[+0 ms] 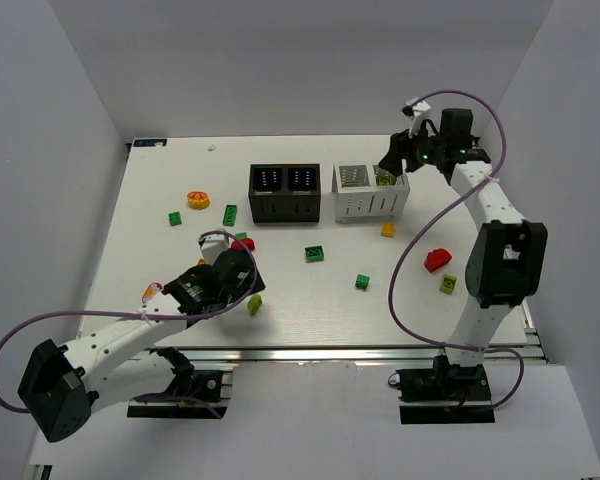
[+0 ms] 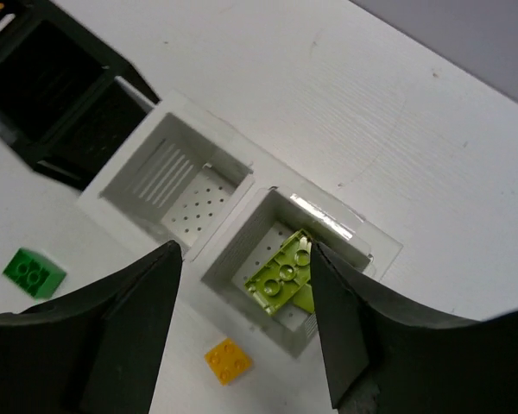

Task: Sort the legos into containers by color

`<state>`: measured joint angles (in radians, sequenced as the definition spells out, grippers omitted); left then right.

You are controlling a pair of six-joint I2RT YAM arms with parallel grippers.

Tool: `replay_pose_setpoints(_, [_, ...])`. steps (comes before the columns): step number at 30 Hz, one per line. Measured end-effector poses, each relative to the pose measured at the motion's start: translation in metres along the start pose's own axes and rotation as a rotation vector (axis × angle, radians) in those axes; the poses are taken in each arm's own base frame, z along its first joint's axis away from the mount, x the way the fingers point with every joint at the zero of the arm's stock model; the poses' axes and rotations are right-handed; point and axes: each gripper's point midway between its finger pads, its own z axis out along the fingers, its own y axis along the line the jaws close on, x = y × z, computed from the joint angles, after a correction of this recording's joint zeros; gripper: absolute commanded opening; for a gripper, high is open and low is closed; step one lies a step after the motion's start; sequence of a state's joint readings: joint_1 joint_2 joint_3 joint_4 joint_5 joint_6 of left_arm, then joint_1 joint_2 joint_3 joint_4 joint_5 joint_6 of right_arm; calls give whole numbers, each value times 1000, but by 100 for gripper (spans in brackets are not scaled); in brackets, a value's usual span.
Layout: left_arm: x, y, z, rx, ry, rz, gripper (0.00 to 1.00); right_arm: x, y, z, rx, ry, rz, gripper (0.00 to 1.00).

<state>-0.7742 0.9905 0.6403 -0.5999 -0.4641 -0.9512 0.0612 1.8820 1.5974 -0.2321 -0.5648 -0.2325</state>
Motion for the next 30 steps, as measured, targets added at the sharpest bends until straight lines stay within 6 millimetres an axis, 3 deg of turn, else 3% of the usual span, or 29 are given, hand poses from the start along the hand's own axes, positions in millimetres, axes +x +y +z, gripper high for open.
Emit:
replay_pose_setpoints(3, [5,1,5,-11,19,29,93,-19,19,-28,-57,-27,-105,52])
replay_pose_setpoints(5, [10,1,10,-19,37,54,89,-27,36,-49,-100,-53,-179,38])
replay_pose_setpoints(8, [23,4,20,-45,86,108,80,-21,70,-81,-163,-76,-262,26])
replay_pose_setpoints(13, [49,14,34,-94,193,207,74,14,111,-112,-230,-66,-297,31])
replay_pose_setpoints(18, [53,10,38,-81,226,255,74,42,125,-119,-244,-40,-276,35])
replay_pose_setpoints(23, [58,7,44,-78,257,308,70,49,128,-121,-246,-33,-261,36])
replay_pose_setpoints(30, [66,6,52,-80,296,360,50,49,128,-122,-244,-32,-248,36])
